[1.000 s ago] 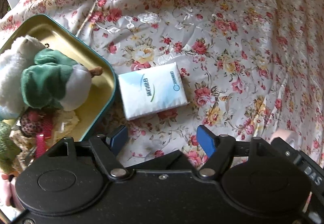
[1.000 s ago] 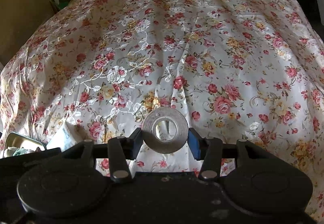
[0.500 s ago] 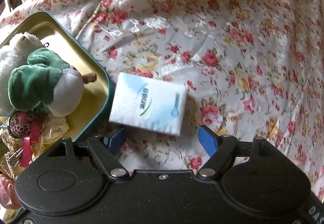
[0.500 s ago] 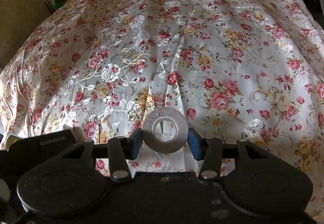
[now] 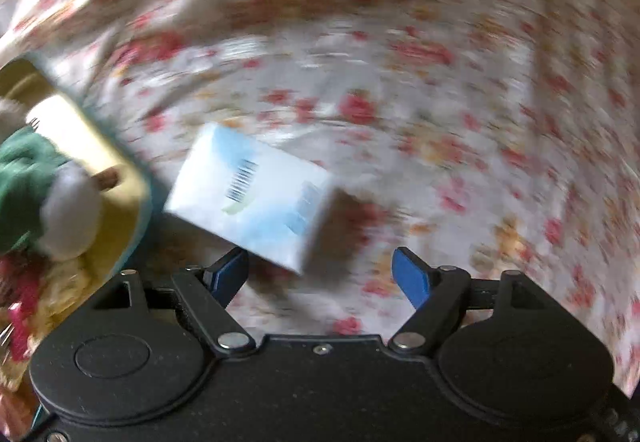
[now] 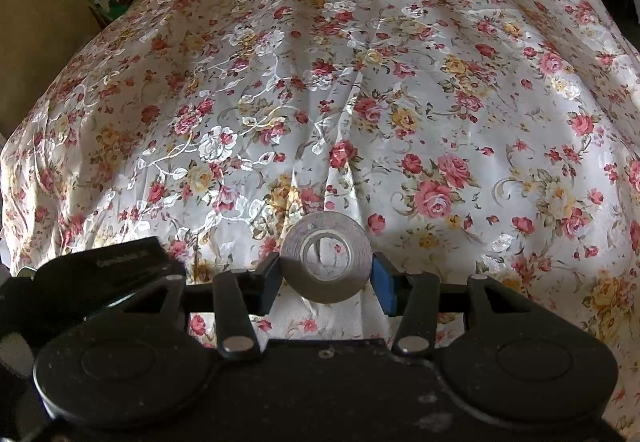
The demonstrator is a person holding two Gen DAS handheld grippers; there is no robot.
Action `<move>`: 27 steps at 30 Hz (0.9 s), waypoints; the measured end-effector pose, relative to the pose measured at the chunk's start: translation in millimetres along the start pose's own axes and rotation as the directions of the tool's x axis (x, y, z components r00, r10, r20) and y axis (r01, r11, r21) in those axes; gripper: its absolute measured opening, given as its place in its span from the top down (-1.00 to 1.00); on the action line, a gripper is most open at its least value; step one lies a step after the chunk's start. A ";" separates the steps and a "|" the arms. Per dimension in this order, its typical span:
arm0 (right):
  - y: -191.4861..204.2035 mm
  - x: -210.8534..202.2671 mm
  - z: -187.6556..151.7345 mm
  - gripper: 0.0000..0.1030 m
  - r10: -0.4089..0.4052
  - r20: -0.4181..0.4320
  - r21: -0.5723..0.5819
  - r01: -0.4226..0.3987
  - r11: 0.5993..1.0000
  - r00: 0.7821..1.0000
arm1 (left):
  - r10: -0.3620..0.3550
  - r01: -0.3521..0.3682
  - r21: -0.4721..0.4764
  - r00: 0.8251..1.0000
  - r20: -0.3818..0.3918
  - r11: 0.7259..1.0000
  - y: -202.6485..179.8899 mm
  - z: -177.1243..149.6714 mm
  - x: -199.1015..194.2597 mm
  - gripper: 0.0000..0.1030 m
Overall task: Organize soft objects
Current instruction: 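Lower left gripper onto the white tissue pack and close on it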
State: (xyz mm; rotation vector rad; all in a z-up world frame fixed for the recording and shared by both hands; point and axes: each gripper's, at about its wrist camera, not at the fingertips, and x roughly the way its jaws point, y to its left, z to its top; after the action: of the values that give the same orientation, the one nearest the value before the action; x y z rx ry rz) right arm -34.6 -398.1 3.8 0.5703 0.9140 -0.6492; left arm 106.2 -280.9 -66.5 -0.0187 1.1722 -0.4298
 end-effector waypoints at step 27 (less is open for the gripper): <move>-6.3 -1.1 0.0 0.08 -0.001 0.005 0.041 0.001 0.999 1.000 | 0.137 -0.141 0.035 0.985 0.104 0.989 7.5 29.9 -8.6 -0.60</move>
State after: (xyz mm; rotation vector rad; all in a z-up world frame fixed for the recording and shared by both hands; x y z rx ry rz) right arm -39.6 -402.0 3.7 0.6043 0.8976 -0.6711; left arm 132.6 -277.3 -48.8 0.0770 1.0567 -0.3263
